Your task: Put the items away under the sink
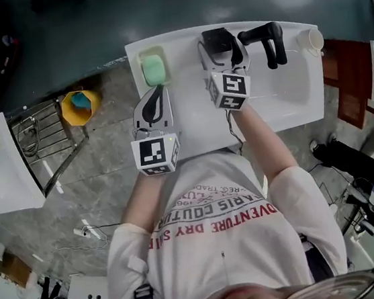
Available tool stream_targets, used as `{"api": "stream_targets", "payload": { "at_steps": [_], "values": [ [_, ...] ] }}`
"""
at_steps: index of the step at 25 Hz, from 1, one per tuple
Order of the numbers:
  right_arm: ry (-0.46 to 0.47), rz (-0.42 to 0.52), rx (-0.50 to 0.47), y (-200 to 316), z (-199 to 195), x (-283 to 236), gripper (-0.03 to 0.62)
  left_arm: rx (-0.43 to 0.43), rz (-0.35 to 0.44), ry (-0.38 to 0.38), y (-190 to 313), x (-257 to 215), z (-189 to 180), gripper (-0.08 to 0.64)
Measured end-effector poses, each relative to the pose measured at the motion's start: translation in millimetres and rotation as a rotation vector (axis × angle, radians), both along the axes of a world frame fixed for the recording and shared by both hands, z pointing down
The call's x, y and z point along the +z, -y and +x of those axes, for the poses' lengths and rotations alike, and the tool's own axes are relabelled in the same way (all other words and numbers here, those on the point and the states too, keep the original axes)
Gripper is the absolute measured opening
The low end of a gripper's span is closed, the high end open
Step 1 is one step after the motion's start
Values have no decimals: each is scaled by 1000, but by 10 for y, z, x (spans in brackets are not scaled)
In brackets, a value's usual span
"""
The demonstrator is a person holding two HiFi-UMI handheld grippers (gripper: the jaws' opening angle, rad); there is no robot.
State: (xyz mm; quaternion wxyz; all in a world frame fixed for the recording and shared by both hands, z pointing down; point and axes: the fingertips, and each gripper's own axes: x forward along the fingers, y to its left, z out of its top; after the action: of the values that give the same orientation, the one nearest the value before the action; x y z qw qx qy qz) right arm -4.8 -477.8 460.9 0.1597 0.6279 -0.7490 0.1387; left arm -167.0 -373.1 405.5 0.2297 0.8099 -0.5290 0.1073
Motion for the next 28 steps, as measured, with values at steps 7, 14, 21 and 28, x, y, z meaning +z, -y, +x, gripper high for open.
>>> {"api": "stream_targets", "payload": {
  "at_steps": [7,14,21,28],
  "values": [
    [-59,7,10,225,-61,156,374,25,-19,-23,11,149,18,28],
    [-115,-10,28,262,-13,219,374,57,-25,-24,-83,187,1,28],
    [-108,-25,0,242,-59,217,373,117,-6,-5,-189,173,-14,28],
    [-77,-91,-4,3,-2,227,373,194,11,5,-333,176,103,28]
  ]
}}
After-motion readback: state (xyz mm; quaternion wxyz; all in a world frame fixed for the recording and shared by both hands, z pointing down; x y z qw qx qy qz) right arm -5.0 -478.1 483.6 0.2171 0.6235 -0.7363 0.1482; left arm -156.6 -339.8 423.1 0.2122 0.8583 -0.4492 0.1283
